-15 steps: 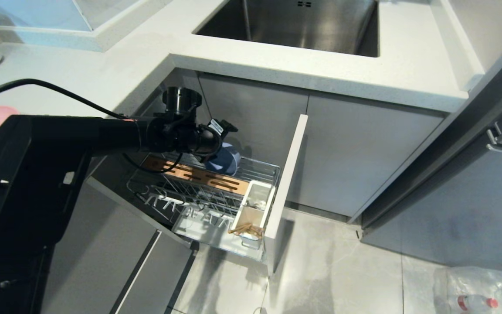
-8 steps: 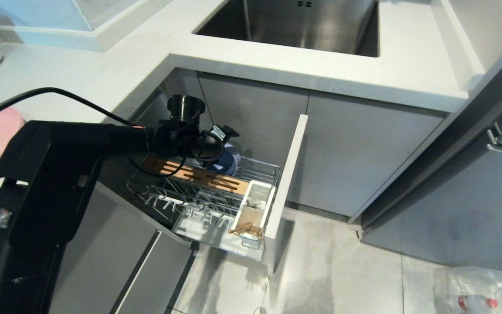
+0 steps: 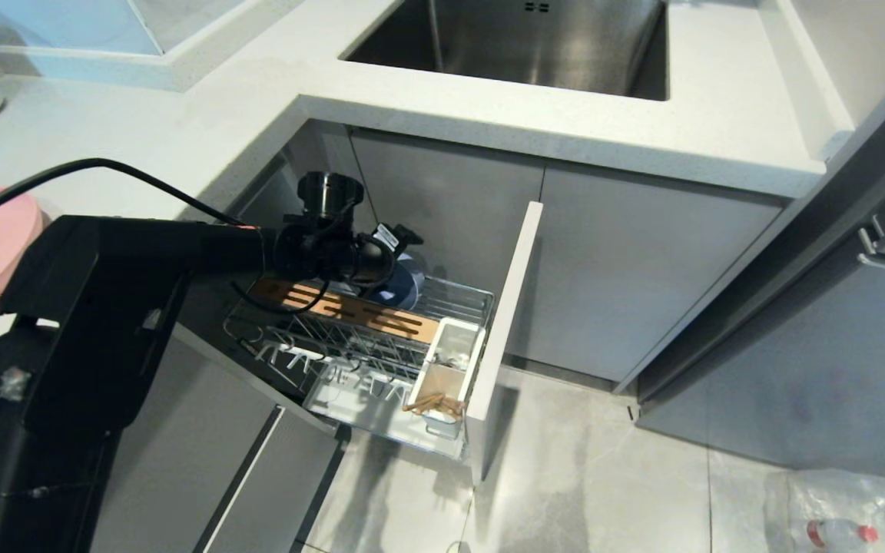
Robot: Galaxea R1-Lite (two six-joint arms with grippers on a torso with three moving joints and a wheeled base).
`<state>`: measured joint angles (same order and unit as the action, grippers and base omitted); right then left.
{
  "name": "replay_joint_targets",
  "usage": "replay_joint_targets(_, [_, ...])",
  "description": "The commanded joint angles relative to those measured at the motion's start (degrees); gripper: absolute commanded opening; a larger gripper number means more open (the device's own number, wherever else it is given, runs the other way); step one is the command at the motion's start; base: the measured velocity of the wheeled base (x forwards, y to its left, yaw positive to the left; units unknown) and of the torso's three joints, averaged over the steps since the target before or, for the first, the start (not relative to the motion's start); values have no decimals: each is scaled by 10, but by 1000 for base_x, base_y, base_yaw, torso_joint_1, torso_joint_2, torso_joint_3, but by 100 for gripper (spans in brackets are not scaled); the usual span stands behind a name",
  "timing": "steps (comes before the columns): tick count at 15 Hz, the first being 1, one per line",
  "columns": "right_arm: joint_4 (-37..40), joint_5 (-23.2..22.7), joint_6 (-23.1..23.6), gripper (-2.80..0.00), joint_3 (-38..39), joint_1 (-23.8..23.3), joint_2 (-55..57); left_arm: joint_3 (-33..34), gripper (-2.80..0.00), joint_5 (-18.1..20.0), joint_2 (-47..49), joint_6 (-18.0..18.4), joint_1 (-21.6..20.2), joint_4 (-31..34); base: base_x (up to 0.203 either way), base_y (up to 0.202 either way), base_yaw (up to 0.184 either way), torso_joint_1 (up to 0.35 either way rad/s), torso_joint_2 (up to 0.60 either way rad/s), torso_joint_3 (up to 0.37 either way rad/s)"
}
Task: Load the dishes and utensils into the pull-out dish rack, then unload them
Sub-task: Take the bowl out of the cupboard
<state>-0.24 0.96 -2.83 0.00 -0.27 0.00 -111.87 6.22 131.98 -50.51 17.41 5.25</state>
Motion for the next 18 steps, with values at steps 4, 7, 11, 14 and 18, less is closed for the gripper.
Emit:
replay_joint_targets(4, [0, 0, 0, -280, 0, 0, 1, 0, -280, 8, 0, -3, 0, 1, 0, 0, 0, 0, 0, 0])
replay_joint_targets(7, [0, 0, 0, -280, 0, 0, 1, 1, -280, 12, 0, -3, 0, 2, 0, 0, 0, 0, 0, 0])
replay_joint_targets(11, [0, 0, 0, -280, 0, 1, 1, 1, -280, 12, -2, -3, 0, 3, 0, 0, 0, 0, 0, 0])
replay_joint_targets(14, [0, 0, 0, -280, 0, 0, 1, 1, -280, 12, -3, -3, 0, 4, 0, 0, 0, 0, 0, 0])
replay_joint_targets(18, [0, 0, 0, -280, 0, 0, 1, 2, -280, 11, -37, -7, 3, 12, 0, 0, 0, 0, 0, 0])
